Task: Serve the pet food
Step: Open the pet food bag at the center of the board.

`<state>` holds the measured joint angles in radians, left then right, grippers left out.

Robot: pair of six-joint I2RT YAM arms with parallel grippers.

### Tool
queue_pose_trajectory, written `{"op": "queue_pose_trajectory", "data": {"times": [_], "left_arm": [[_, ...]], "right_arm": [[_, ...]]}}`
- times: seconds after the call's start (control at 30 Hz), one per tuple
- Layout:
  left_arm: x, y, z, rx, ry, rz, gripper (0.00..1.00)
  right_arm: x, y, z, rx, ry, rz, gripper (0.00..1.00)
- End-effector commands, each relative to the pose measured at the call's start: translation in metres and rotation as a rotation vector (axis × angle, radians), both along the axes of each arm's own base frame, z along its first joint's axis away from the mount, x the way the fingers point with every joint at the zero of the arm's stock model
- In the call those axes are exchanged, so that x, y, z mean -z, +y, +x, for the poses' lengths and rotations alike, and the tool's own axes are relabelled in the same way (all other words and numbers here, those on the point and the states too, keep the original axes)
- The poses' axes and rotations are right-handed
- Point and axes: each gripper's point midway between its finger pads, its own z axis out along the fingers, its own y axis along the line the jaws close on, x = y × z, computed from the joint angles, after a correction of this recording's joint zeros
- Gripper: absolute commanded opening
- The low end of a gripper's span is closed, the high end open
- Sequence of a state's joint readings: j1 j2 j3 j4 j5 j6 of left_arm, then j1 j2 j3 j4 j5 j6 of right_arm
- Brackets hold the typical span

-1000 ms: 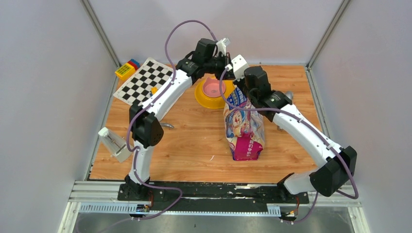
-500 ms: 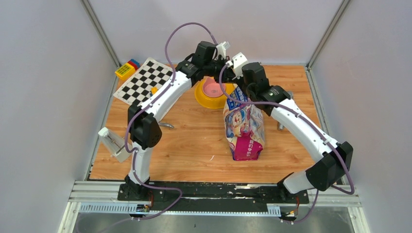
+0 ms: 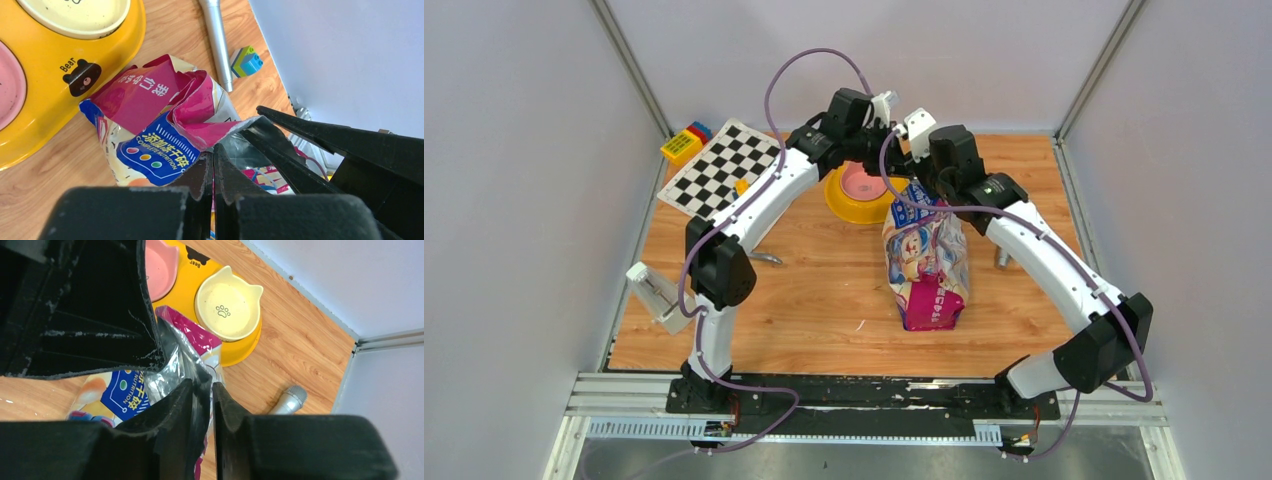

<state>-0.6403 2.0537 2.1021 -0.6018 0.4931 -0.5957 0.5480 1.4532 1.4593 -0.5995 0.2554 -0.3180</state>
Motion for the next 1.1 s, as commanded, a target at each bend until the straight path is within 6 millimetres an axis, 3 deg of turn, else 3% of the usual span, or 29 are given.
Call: {"op": "queue_pose_trajectory", "data": {"times": [0.0, 0.27, 0.5, 0.6, 0.7, 0.77, 0.97, 1.07], "left_arm": [[-0.028, -0.006, -0.039, 0.095, 0.003, -0.023, 0.00], [-0.028, -0.007, -0.041, 0.100, 0.002, -0.025, 0.00], [-0.028, -0.006, -0.042, 0.100, 0.000, -0.021, 0.00], [-0.029, -0.006, -0.042, 0.101, -0.003, -0.023, 0.00], [-0.031, -0.006, -0.043, 0.102, -0.004, -0.025, 0.00], [-0.032, -0.006, -0.043, 0.100, -0.005, -0.026, 0.00], [-0.031, -0.004, -0.047, 0.097, 0.019, -0.026, 0.00], [-0.027, -0.004, -0.051, 0.104, 0.042, -0.027, 0.00]], "right_arm": [[-0.019, 0.016, -0.001, -0.072, -0.031, 0.052, 0.27], [-0.018, 0.015, 0.006, -0.068, -0.049, 0.018, 0.27], [-0.028, 0.016, 0.010, -0.074, -0.082, 0.013, 0.13], [-0.023, 0.015, 0.011, -0.073, -0.075, -0.004, 0.12], [-0.013, 0.013, 0.011, -0.070, -0.060, -0.026, 0.00], [-0.011, 0.009, 0.014, -0.046, -0.075, -0.048, 0.00], [-0.041, -0.028, 0.034, 0.137, -0.308, -0.167, 0.00], [-0.057, -0.035, 0.039, 0.178, -0.395, -0.191, 0.00]]}}
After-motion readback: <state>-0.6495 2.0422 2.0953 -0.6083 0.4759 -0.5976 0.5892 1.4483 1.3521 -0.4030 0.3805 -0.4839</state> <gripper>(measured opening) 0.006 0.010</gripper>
